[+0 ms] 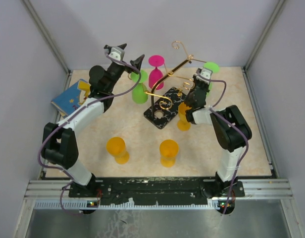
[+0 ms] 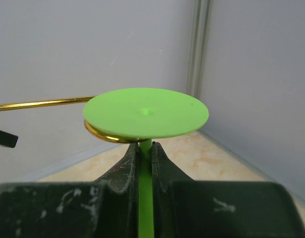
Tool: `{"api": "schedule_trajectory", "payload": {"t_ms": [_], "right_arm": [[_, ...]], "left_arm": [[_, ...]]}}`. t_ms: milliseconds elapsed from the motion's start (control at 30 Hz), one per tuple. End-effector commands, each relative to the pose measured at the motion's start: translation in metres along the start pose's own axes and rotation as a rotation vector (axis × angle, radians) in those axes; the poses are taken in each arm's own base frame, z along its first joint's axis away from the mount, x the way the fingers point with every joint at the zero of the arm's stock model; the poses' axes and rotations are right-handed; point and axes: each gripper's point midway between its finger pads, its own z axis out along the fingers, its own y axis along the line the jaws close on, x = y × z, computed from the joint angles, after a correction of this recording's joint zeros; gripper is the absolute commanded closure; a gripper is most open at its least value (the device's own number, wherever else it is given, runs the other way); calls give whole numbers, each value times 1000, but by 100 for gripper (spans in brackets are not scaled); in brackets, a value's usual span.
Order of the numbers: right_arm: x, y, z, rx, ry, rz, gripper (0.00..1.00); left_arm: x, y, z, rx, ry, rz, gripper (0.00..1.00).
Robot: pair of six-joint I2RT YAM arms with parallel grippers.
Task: Place the wine glass upside down on the wine glass rack
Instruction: Turn the wine glass upside down at the wine rack.
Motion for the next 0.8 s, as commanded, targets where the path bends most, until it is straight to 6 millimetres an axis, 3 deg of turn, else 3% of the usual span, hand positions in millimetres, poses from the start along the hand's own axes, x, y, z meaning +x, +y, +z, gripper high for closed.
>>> {"api": "schedule_trajectory", "payload": {"t_ms": [0,267,567,767], "right_arm": [[0,2,-19,-27,48,-19,93],[-3,18,-34,-103,29,-38,90],[-9,41,-37,-228,15,-17,70],[-10,32,-40,-222,43,-21,68]], "left_arm": [[-24,0,-4,4,-61,-4,1],[-27,0,-8,1,-65,-8,1],[-27,0,-12,-4,-61,-11,1],[-29,0,-13,-6,-69,-17,1]]}}
